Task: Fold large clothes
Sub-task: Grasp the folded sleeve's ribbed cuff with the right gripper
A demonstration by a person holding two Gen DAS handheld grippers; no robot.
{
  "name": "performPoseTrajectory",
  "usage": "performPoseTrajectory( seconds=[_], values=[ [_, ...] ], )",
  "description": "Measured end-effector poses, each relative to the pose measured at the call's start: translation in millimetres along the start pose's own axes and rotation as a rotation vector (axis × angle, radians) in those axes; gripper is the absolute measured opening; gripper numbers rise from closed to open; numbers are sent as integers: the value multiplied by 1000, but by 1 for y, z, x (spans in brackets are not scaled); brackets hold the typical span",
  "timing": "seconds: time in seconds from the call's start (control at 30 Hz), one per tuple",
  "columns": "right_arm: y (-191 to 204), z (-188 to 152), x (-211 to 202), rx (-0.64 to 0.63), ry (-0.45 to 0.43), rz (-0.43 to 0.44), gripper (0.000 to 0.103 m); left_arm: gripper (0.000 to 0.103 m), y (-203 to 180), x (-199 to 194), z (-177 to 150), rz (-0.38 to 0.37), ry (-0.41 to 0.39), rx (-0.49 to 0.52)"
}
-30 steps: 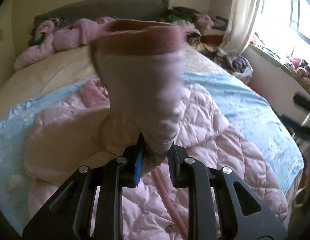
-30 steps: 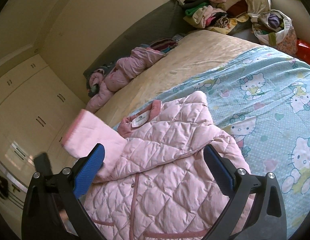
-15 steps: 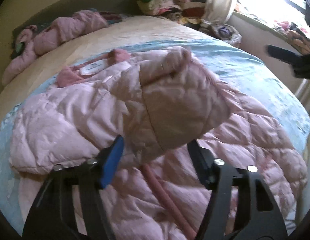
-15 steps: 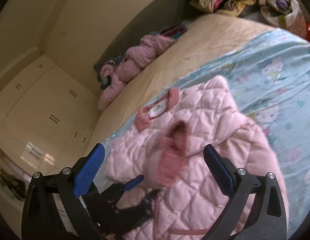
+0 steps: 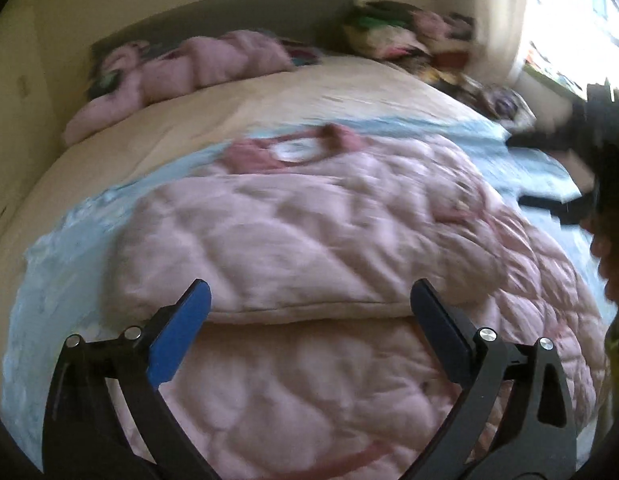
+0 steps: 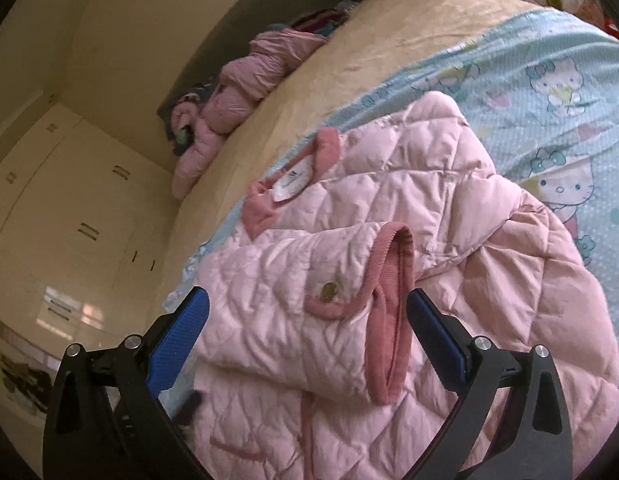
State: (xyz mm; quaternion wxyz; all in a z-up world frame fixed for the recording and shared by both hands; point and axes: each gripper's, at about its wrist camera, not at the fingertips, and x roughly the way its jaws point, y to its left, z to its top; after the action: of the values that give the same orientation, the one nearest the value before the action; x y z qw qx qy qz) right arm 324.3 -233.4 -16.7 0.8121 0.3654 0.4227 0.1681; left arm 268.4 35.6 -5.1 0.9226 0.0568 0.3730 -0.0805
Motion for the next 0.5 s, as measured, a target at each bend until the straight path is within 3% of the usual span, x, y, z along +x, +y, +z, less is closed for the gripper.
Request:
performPoseTrajectory(
  seconds=[0.2,0.3,0.5],
  values=[
    [-12,4,34,15,14,-59,64,93,73,-23,-9,62,-33,-210],
    [-17,5,50,20,15,-70,52,93,91,-31,-17,136,-47,-243],
    [-22,-2,69,-24,0,-83,12,93,109,-41,-29,145,-64,-291]
  ],
)
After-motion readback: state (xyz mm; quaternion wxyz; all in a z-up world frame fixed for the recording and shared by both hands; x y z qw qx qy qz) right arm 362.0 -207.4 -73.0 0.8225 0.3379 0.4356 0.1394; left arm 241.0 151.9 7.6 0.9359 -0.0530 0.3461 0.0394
